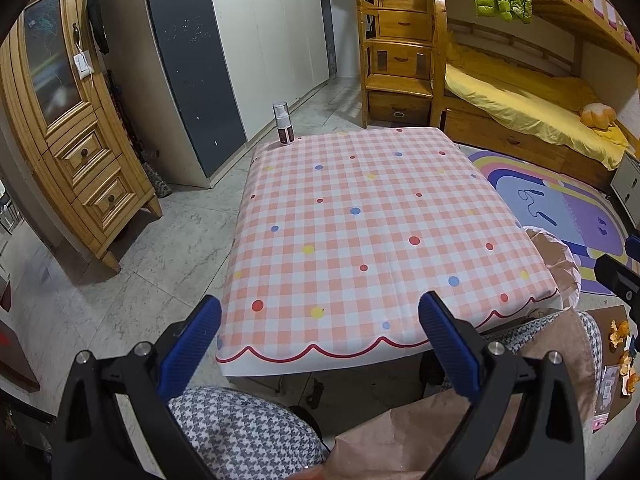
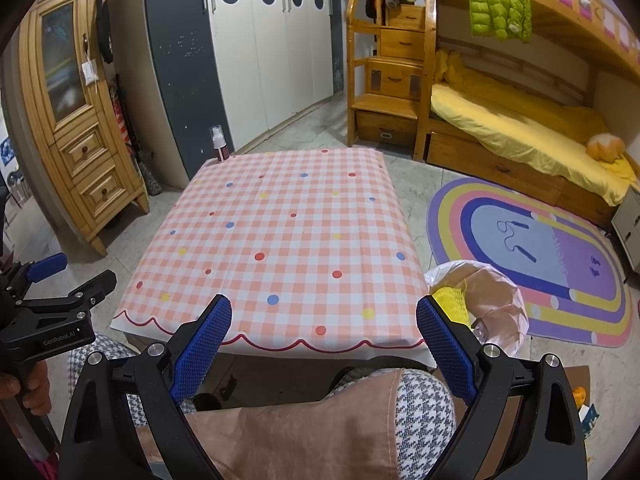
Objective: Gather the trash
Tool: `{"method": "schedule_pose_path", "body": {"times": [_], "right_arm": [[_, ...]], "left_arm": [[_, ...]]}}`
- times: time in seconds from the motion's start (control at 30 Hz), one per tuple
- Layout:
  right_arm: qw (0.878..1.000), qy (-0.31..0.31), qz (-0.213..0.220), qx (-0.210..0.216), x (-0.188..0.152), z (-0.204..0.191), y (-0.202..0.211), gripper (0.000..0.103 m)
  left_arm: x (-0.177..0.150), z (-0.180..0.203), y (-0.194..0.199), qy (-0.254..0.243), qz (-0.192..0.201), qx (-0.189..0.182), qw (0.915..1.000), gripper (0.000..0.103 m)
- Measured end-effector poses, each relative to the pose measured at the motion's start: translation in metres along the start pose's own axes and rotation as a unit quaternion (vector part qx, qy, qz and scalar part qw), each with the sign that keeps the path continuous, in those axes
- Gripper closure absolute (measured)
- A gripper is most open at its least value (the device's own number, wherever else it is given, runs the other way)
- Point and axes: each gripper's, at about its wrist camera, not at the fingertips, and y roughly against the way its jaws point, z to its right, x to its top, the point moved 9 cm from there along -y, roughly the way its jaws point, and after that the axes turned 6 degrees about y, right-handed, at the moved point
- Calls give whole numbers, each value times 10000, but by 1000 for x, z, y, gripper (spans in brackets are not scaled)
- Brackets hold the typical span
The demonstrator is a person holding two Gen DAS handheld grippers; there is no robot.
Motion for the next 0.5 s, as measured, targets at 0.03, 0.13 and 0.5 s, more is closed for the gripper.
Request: {"method": "schedule_pose_path", "body": {"times": [0.03,0.13,0.5], "right_arm": [[10000,-2,2,-1,0,0,0,11],[10000,-1,7,-11,0,0,0,11],[10000,-35,-9,6,-2,3,-2,11]], "left_arm": [[0,0,0,-1,3,6,10000,7],[1,0,0,-7,14,11,10000,7],[5,3,0,0,27,-55,10000,7]]}}
